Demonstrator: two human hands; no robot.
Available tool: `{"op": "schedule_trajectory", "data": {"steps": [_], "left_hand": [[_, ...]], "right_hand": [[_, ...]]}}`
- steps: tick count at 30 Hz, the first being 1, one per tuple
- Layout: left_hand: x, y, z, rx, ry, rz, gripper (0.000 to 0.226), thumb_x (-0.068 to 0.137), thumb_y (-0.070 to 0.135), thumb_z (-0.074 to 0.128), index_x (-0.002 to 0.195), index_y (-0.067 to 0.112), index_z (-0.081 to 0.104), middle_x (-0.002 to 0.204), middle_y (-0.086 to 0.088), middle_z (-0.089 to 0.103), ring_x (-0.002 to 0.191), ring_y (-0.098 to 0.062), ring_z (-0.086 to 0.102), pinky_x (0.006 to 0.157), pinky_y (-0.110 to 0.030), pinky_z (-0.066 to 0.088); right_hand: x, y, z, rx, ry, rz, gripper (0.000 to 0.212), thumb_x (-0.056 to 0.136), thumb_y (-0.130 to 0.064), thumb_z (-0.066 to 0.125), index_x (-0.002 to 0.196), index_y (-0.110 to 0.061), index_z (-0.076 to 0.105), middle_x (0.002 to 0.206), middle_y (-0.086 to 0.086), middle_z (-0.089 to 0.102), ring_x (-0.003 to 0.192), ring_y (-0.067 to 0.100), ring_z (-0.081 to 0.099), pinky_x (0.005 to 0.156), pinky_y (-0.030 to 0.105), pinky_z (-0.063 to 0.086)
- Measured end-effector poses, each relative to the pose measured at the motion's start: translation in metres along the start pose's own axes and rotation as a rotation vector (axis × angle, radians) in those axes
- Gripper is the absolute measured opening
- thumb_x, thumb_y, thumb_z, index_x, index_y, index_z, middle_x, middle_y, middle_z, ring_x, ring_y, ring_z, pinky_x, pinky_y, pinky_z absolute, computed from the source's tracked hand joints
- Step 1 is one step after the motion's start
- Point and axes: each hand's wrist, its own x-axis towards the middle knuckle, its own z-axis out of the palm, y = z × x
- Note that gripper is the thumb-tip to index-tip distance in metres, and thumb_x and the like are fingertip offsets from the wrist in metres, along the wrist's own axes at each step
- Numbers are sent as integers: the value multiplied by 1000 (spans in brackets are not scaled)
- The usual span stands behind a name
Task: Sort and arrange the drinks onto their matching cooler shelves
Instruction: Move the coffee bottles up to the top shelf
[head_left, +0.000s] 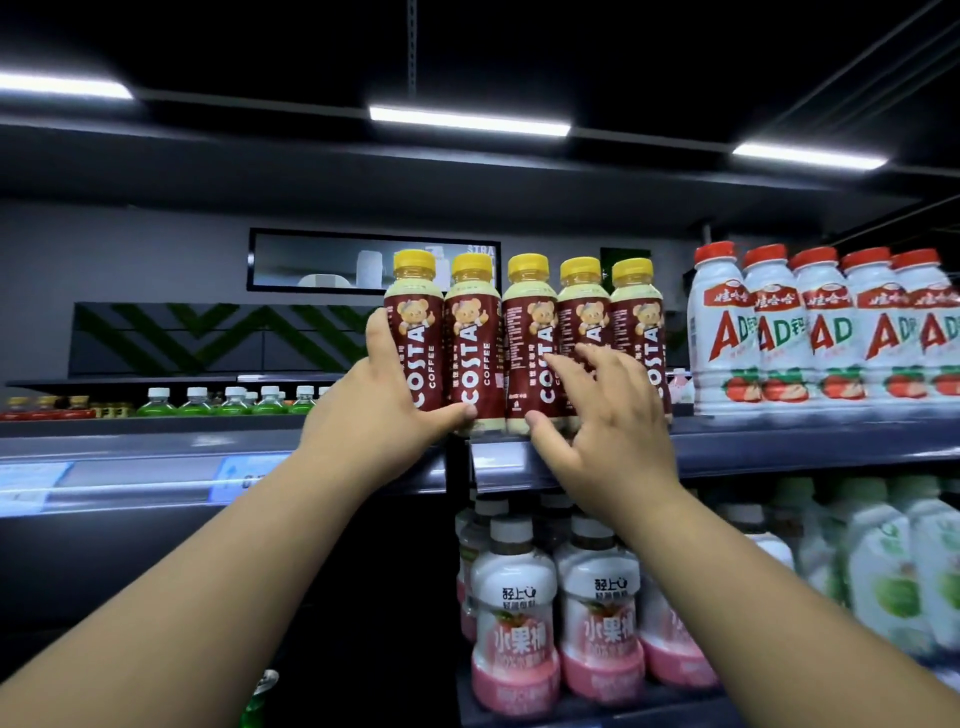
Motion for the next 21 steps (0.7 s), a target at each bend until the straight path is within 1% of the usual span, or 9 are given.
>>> {"op": "schedule_trajectory", "data": {"steps": [3, 5, 7, 9, 11, 13, 15, 16, 21], "left_hand": [[-2, -1, 4, 53, 38, 5, 116, 68, 71, 70, 148, 31, -3, 130, -3, 59, 109, -30, 63, 78, -42, 50], [-3, -1, 5, 76, 37, 5, 117, 68, 74, 67, 149, 31, -6, 130, -4, 59, 109, -30, 63, 79, -44, 52], [-4, -1, 5, 94, 30, -3, 120, 68, 76, 65, 151, 32, -9, 135, -7, 54, 115, -32, 59, 85, -48, 52], [-7, 0, 6, 137, 59, 17, 119, 69, 77, 62, 153, 32, -9, 144, -11, 41, 127, -33, 48, 96, -50, 46], [-11, 0, 8, 271, 172, 161, 109, 73, 79, 52, 156, 28, 2, 154, -14, 27, 140, -35, 30, 109, -52, 34], [-14, 0, 10, 380, 251, 370, 91, 79, 74, 44, 154, 27, 27, 159, -16, 25, 147, -37, 21, 115, -55, 25], [-16, -1, 11, 436, 223, 513, 74, 84, 69, 42, 145, 27, 48, 159, -16, 30, 148, -38, 20, 117, -57, 21], [-16, -1, 11, 460, 187, 541, 70, 85, 68, 40, 141, 28, 54, 158, -15, 33, 148, -38, 21, 117, -57, 20], [-17, 1, 6, 512, 68, 525, 70, 89, 69, 31, 142, 29, 53, 153, -10, 42, 148, -36, 22, 116, -54, 22]], "right_hand": [[-3, 0, 2, -41, -61, 6, 73, 86, -63, 31, 153, -34, 37, 162, 5, 29, 150, 29, 18, 120, 49, 20], [-3, 2, 4, -61, -102, -1, 70, 91, -64, 32, 156, -38, 26, 166, 2, 19, 154, 28, 9, 121, 48, 16], [-3, 4, 5, -77, -125, -19, 69, 94, -64, 33, 158, -39, 21, 168, 1, 17, 155, 28, 5, 122, 47, 16], [-5, 4, 6, -106, -139, -46, 71, 94, -66, 24, 158, -38, 19, 168, 1, 19, 155, 29, 5, 121, 48, 18], [-9, 3, 6, -144, -173, -79, 76, 89, -68, 11, 159, -38, 16, 168, 2, 19, 155, 29, 4, 121, 48, 16], [-13, 4, 6, -173, -208, -111, 79, 87, -70, 4, 159, -39, 9, 169, 1, 14, 155, 29, -1, 122, 47, 10], [-15, 6, 5, -185, -220, -131, 77, 89, -70, 3, 160, -38, 5, 170, 1, 9, 156, 29, -4, 123, 46, 6], [-16, 7, 6, -187, -224, -135, 76, 90, -70, 4, 160, -38, 3, 170, 0, 7, 156, 28, -6, 123, 46, 5], [-18, 7, 4, -181, -244, -135, 70, 97, -68, 13, 159, -40, -1, 170, -1, 1, 155, 26, -12, 122, 44, -1]]}}
